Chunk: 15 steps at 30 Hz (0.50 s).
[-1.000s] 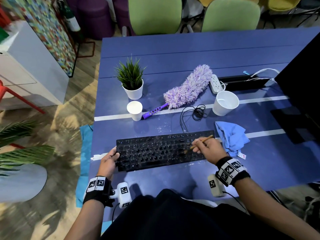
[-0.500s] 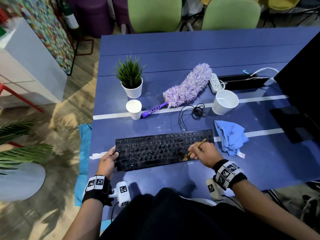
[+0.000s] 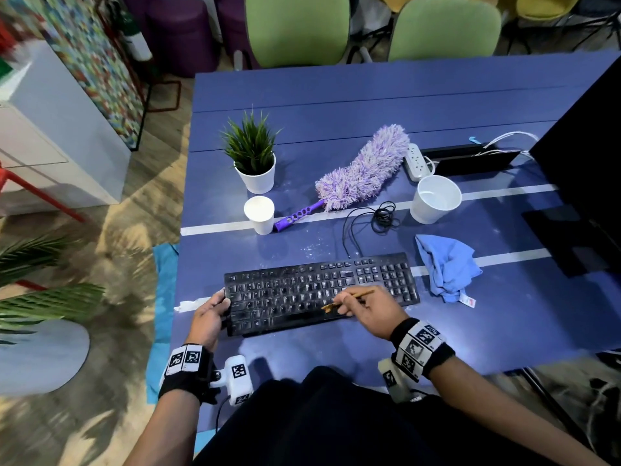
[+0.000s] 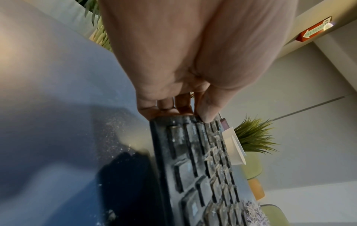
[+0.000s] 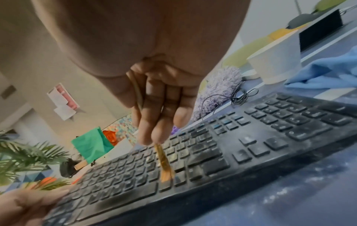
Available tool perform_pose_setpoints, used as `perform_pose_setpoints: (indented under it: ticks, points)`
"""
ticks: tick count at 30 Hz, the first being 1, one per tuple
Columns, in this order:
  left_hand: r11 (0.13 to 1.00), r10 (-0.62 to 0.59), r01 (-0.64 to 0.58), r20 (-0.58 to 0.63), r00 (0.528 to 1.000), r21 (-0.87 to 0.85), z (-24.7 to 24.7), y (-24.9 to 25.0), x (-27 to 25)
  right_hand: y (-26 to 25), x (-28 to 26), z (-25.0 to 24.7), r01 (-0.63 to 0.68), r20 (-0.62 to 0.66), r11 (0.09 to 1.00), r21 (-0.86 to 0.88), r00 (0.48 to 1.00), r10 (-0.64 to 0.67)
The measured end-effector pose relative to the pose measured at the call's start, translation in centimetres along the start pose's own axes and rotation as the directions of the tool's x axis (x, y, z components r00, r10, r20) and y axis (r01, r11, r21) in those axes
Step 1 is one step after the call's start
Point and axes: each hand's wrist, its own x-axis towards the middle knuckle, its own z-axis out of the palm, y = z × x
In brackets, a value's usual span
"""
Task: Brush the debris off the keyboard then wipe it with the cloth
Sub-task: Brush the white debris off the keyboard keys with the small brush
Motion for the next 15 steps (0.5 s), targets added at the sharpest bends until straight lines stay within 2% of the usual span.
perform_pose_setpoints:
  ticks: [2, 4, 6, 9, 12, 15]
  points:
    - [1.0, -0.01, 0.01, -0.02, 1.0, -0.003, -0.1, 0.1, -0.2, 0.0, 0.4, -0.3, -0.051, -0.046, 0.998, -0.029, 0.998, 0.05]
    - [1.0, -0.015, 0.015, -0.023, 1.0, 0.001, -0.3, 0.0, -0.1, -0.9, 0.6, -0.1, -0.061, 0.026, 0.998, -0.01, 0.998, 0.061]
    - [1.0, -0.018, 0.018, -0.012, 1.0, 0.004, -0.4, 0.0, 0.0, -2.0, 1.2, 0.6, -0.01, 0.05, 0.999, 0.043, 0.999, 0.008]
    - [1.0, -0.006, 0.006, 0.014, 1.0, 0.001, 0.3, 0.4, -0.5, -3.6, 3.0, 1.8, 0.058, -0.049, 0.995, 0.079, 0.997, -0.055]
    - [1.0, 0.027, -0.027, 0.032, 0.999, -0.008, 0.6, 0.6, -1.2, -5.7, 4.1, 3.2, 0.063, 0.057, 0.989, 0.133, 0.996, -0.071]
    - [0.999, 0.034, -0.034, 0.03, 0.999, -0.008, 0.9, 1.0, -1.5, -6.9, 4.7, 3.8, 0.113, 0.041, 0.99, 0.083, 0.992, -0.117]
